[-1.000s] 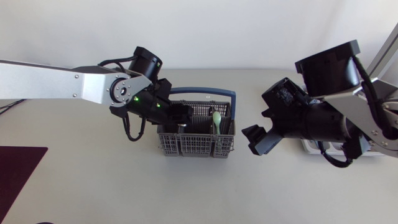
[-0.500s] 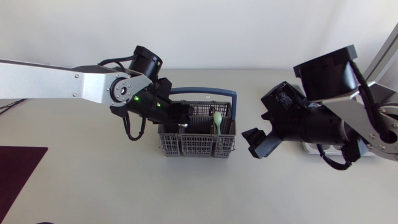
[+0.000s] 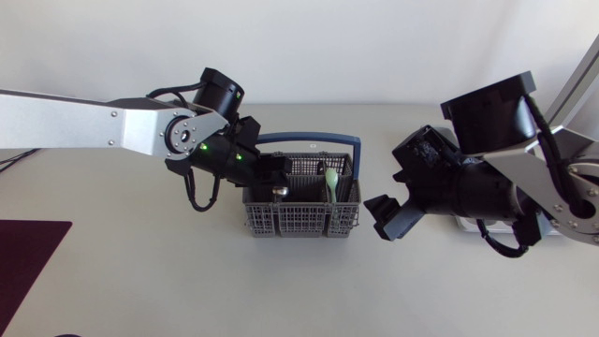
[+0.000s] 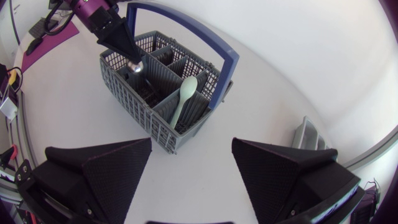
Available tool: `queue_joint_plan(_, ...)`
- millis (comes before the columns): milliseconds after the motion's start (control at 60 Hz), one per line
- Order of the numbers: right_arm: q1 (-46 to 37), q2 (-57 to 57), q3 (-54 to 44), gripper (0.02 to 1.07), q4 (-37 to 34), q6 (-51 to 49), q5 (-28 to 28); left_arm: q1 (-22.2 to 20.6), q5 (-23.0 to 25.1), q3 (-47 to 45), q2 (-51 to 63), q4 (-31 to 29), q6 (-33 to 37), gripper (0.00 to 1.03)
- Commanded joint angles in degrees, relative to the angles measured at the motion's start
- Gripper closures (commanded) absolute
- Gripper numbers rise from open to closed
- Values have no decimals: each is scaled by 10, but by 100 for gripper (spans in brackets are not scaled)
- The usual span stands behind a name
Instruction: Sort the cutlery from the basket into the organizer compartments.
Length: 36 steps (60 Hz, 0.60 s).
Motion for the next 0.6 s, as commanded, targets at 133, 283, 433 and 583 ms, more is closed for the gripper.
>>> queue_joint_plan(133,-4,-3,-17,14,6,-4,-3,5,12,-10,-12,-1,2,70)
queue_joint_plan(283,-4,-4,-18,14,6,-4,-3,8,12,-12,-7,-11,16,72)
queue_joint_plan(433,-4,-4,-20,14,6,-4,-3,13,7,-12,-2,-29,38,72)
queue_joint_plan(583,-4,-4,-20,14,6,-5,-3,11,-7,-2,-5,-64,79,72)
